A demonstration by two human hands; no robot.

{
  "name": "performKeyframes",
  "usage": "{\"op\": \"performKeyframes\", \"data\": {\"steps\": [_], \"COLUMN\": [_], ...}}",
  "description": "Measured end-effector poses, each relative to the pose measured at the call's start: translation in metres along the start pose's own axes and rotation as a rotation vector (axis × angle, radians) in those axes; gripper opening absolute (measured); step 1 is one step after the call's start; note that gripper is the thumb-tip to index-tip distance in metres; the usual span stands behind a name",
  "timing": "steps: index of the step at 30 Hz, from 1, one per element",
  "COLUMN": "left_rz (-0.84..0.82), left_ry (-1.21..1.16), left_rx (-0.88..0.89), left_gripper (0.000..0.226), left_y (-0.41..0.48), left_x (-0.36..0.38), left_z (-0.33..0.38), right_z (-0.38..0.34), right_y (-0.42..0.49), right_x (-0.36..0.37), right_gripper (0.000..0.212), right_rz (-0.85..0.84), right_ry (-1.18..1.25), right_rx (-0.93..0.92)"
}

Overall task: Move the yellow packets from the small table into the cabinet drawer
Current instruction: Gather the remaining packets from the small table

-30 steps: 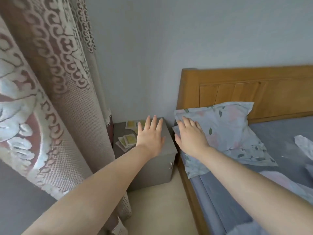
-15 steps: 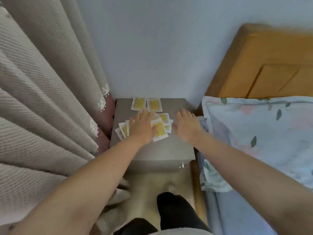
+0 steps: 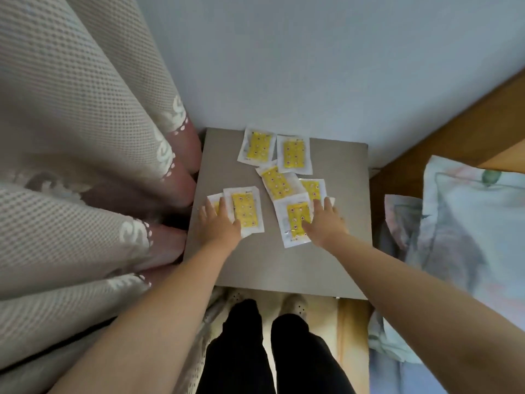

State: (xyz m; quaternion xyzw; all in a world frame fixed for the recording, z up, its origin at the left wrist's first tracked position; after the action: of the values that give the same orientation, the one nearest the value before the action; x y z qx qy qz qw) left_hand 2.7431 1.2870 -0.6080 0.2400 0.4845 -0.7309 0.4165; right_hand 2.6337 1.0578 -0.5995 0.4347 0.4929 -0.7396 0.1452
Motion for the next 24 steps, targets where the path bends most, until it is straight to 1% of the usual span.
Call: {"op": "performKeyframes", "data": {"steps": [2, 4, 5, 7, 11, 13, 16, 18, 21, 24], "left_rz": [0.101, 0.156, 0.166, 0.186, 0.220, 0.223, 0.187, 0.160, 0.169, 0.163], "left_ry": [-0.195, -0.354, -0.381, -0.377, -0.329, -0.319, -0.256, -0.207, -0.167, -0.061], "left_rx": [-0.130, -0.241, -0.269, -0.266, -0.231, -0.175, 0.000, 0.077, 0.082, 0.074], "left_gripper": [0.073, 0.082, 0.088, 0.100, 0.113, 0.109, 0.093, 0.085, 0.076, 0.068], "left_y": [0.011, 0.018, 0.019, 0.022, 0.024, 0.026, 0.027, 0.027, 0.027, 0.027], "left_x": [0.001, 0.009, 0.014, 0.023, 0.036, 0.039, 0.040, 0.039, 0.034, 0.030], "left_z": [-0.020, -0.034, -0.037, -0.037, -0.029, -0.025, -0.013, -0.007, 0.001, 0.014], "right_z": [-0.004, -0.011, -0.013, -0.018, -0.020, -0.018, -0.017, -0.016, -0.013, -0.006], "right_y": [0.018, 0.033, 0.038, 0.043, 0.046, 0.046, 0.043, 0.041, 0.038, 0.035], "right_x": [0.012, 0.021, 0.026, 0.035, 0.044, 0.045, 0.044, 0.044, 0.042, 0.039], "right_gripper": [0.083, 0.095, 0.102, 0.109, 0.109, 0.107, 0.104, 0.101, 0.094, 0.079], "right_rz": [-0.003, 0.013, 0.019, 0.034, 0.079, 0.096, 0.140, 0.181, 0.239, 0.298], "right_ry": [0.093, 0.165, 0.192, 0.211, 0.211, 0.198, 0.203, 0.241, 0.285, 0.327], "right_rx": [0.078, 0.129, 0.157, 0.208, 0.241, 0.230, 0.211, 0.205, 0.179, 0.171]}}
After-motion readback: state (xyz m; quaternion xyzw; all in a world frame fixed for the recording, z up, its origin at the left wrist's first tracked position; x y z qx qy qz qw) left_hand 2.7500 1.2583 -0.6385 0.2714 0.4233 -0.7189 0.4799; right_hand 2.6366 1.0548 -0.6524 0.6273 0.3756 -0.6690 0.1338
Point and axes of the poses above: each hand's wrist, its own y-axis towards the middle knuckle, its own x-axis out of the palm, z = x × y, the point moved 7 cm from there along y, towards the middle knuckle, and after that the axes turned 15 degrees about -y, right-handed, at the moved point
